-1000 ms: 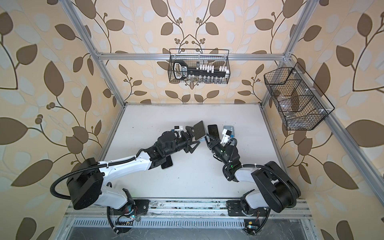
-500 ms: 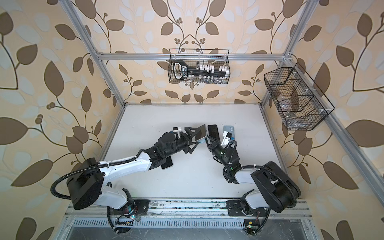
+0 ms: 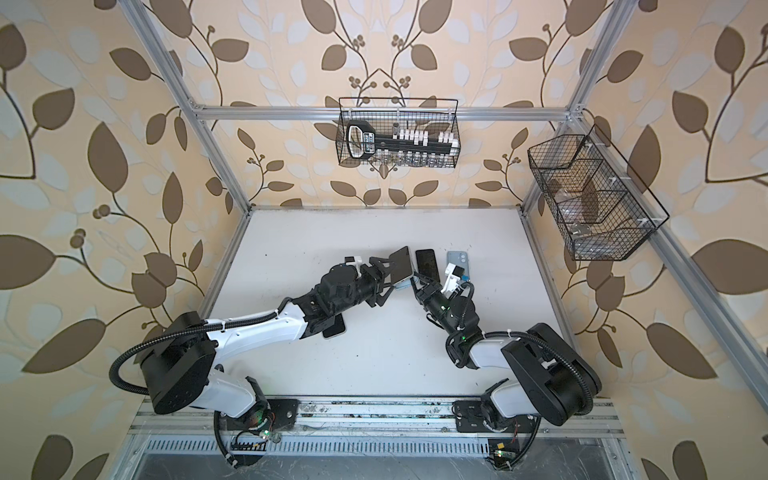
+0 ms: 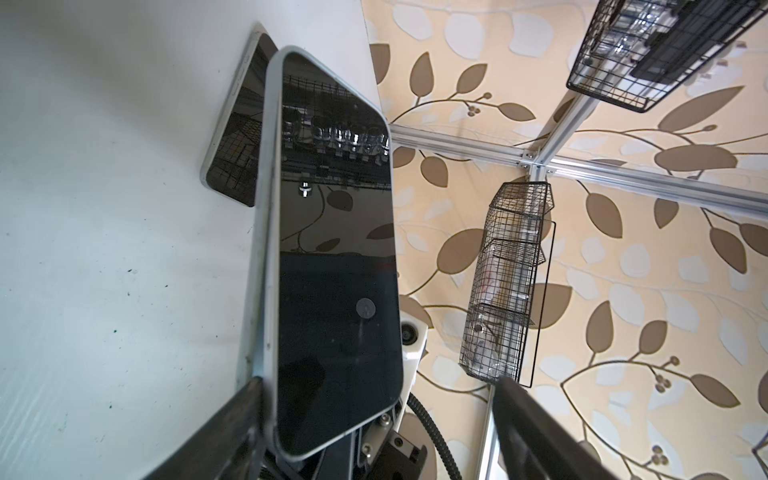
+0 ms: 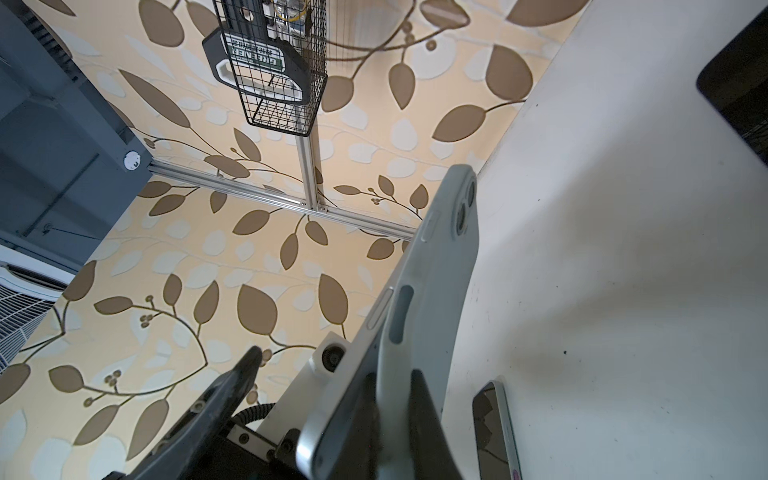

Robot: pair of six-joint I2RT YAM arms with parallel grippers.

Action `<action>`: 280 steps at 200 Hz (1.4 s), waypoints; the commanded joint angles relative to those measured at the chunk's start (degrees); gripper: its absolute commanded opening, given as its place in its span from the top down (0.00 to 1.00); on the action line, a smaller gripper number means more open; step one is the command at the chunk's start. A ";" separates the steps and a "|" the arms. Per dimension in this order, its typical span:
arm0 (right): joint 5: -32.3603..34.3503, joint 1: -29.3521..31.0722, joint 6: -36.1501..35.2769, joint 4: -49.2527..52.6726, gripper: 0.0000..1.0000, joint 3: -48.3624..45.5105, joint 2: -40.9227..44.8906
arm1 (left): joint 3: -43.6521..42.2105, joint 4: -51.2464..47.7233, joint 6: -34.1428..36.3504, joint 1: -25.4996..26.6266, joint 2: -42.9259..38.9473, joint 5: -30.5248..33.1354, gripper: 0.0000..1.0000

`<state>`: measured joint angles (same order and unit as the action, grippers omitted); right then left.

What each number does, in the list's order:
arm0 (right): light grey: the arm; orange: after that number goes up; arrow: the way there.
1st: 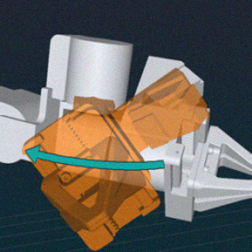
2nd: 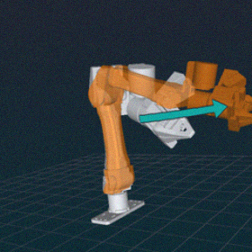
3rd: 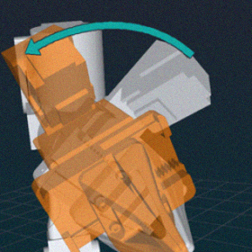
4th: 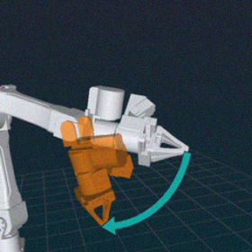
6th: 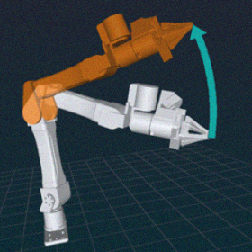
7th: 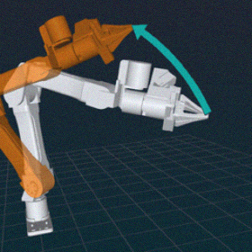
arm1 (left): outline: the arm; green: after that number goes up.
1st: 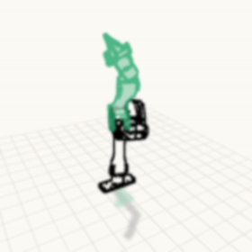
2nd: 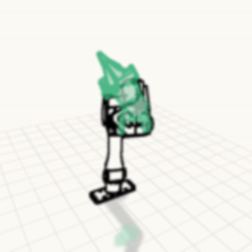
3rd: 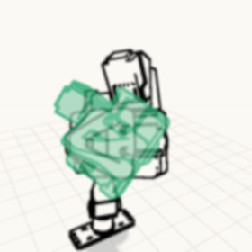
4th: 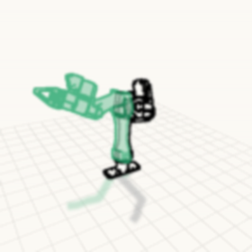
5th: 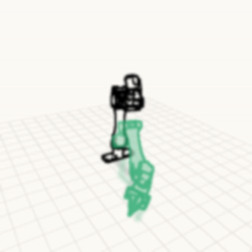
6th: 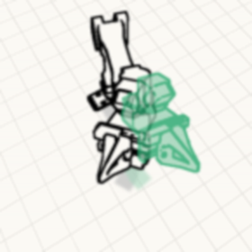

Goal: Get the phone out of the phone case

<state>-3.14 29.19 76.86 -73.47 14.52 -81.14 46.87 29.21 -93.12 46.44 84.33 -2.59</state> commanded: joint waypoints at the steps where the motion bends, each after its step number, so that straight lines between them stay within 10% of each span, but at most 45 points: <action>1: -0.55 0.93 0.46 -7.21 0.98 -0.02 0.13 | 2.44 2.24 0.79 -0.33 0.47 1.43 0.23; 73: -0.30 2.05 0.71 -7.21 0.98 0.11 -1.37 | 2.52 3.89 0.75 -0.34 0.87 1.72 0.47; 162: 0.24 2.67 0.96 -7.57 0.98 -0.02 -2.45 | 2.35 4.22 0.84 -0.38 0.66 1.98 1.00; 280: 2.42 0.22 -6.37 1.12 0.99 -0.73 -1.59 | 10.45 6.55 0.40 -0.29 -2.38 -2.64 1.00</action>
<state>-0.97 30.37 73.41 -75.02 14.48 -82.74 51.00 29.28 -93.49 46.46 85.78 -3.70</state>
